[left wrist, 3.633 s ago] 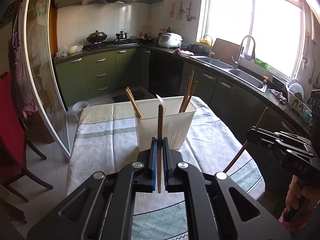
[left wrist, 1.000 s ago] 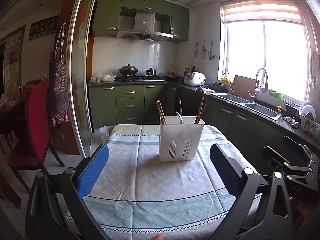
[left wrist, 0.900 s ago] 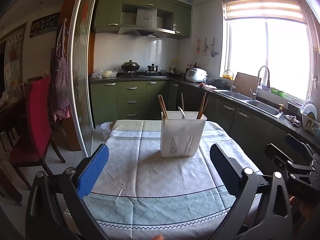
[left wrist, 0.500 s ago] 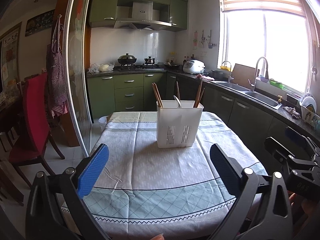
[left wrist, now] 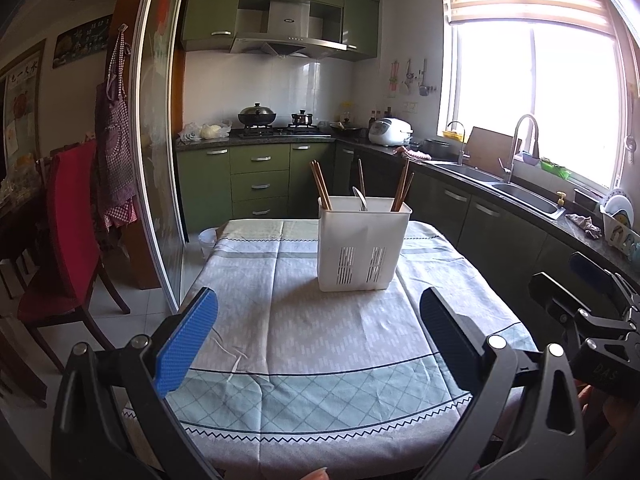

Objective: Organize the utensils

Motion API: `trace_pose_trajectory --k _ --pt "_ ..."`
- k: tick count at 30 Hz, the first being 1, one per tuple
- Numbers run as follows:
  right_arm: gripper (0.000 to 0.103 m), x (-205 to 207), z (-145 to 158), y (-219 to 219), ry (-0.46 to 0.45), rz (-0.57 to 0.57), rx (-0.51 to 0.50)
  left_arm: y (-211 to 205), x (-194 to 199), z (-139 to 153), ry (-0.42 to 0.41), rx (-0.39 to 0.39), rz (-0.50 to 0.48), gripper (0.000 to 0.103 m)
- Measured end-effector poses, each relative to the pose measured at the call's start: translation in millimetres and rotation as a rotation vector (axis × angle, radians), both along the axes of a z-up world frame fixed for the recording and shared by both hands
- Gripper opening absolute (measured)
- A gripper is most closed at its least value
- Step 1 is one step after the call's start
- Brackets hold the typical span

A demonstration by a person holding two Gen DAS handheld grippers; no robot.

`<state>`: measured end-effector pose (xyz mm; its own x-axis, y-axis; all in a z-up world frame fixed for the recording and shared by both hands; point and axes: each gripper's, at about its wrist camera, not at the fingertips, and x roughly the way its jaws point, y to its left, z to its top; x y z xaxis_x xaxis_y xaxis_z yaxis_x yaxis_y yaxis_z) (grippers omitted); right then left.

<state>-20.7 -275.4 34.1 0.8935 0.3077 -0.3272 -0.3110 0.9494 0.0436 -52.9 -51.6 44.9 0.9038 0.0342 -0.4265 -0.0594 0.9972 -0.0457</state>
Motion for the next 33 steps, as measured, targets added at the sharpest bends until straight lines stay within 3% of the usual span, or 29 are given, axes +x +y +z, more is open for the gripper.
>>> trace_pose_trajectory --k 33 --pt "0.099 1.8 -3.7 0.2 0.011 0.012 0.004 -6.1 -1.0 -3.4 -0.011 0.028 -0.018 0.096"
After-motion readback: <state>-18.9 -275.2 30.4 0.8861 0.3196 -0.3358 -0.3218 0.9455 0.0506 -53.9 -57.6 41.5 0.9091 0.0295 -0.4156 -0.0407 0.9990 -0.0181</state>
